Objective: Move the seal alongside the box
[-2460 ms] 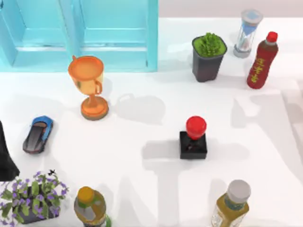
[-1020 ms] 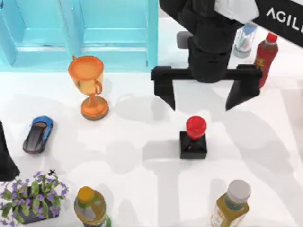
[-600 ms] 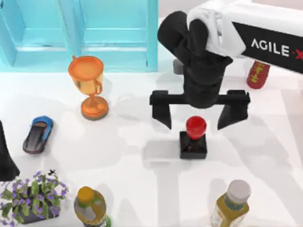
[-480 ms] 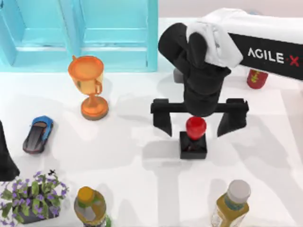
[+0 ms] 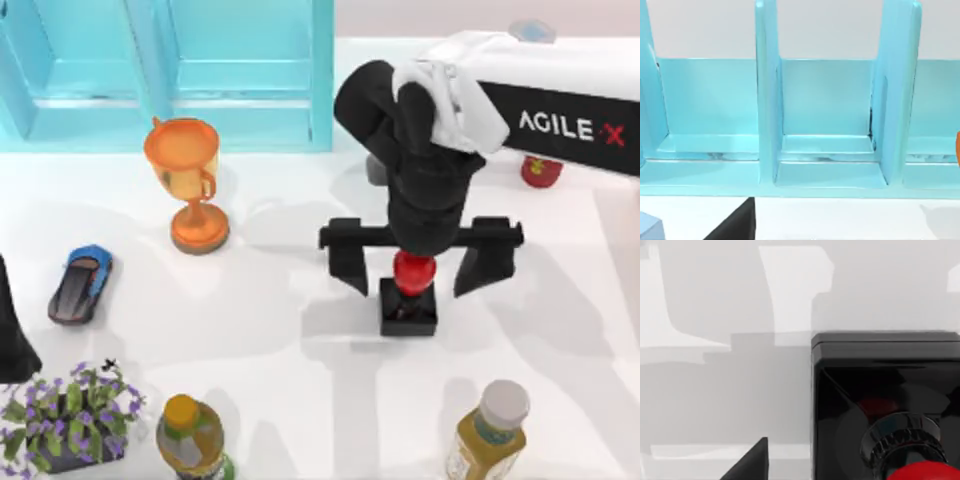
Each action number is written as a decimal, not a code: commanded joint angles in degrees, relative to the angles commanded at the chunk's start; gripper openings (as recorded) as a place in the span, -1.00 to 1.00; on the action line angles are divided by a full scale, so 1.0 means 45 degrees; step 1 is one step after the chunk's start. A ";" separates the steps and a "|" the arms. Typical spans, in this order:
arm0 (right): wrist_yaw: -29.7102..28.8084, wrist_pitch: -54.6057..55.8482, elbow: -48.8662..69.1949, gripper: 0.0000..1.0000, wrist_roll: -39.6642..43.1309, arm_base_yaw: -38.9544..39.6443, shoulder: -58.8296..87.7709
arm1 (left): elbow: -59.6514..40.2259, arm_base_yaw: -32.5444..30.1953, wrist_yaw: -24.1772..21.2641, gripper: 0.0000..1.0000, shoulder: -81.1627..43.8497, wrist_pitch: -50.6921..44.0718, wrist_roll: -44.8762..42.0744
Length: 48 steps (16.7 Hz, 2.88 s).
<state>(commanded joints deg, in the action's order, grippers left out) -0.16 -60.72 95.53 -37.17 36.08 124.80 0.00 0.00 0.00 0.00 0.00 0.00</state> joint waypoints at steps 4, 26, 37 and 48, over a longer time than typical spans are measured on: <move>0.0000 0.0000 0.0000 -0.06 0.0000 0.0000 0.0000 | 0.0000 0.0000 0.0000 1.00 0.0000 0.0000 0.0000; 0.0005 -0.1934 0.1537 -1.00 -0.0014 -0.0053 -0.0413 | 0.0000 0.0000 0.0000 1.00 0.0000 0.0000 0.0000; 0.0017 -0.3113 0.2098 -1.00 0.1698 -0.1608 -0.0955 | 0.0000 0.0000 0.0000 1.00 0.0000 0.0000 0.0000; 0.0029 -0.5217 0.2847 -1.00 0.5899 -0.5943 -0.2268 | 0.0000 0.0000 0.0000 1.00 0.0000 0.0000 0.0000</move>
<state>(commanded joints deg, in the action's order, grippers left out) -0.03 -84.20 108.34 -10.63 9.33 114.60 0.00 0.00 0.00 0.00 0.00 0.00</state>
